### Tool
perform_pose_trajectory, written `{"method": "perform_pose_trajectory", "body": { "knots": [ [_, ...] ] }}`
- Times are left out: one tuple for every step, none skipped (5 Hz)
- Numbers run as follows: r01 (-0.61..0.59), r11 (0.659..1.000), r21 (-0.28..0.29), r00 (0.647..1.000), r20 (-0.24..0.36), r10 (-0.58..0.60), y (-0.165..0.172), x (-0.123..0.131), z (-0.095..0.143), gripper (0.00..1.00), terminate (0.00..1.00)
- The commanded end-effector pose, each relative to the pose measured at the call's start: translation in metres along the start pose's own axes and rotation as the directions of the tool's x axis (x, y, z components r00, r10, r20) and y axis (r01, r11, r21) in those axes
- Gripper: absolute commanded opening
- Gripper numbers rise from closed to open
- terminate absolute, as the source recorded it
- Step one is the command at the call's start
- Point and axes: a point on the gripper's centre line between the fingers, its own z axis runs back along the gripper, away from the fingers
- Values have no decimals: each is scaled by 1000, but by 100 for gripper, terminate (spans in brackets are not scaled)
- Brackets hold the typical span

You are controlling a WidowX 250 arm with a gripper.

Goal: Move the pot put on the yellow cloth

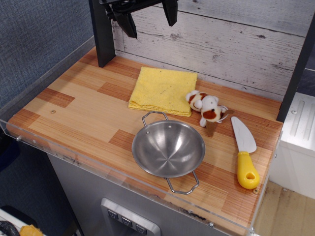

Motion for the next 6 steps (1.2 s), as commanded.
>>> {"method": "perform_pose_trajectory", "body": {
  "knots": [
    [0, 1000, 0, 1000, 0, 0, 0, 0, 0, 100, 0],
    [-19, 1000, 0, 1000, -15, 19, 0, -25, 4, 100, 0],
    [14, 1000, -11, 999, -31, -14, 4, -48, 7, 100, 0],
    [79, 997, -21, 995, -53, -80, 4, -73, 8, 100, 0],
    [91, 995, -51, 995, -39, -93, 15, -96, 2, 100, 0],
    [85, 995, -53, 993, -75, -88, 28, -110, -10, 100, 0]
  ]
}}
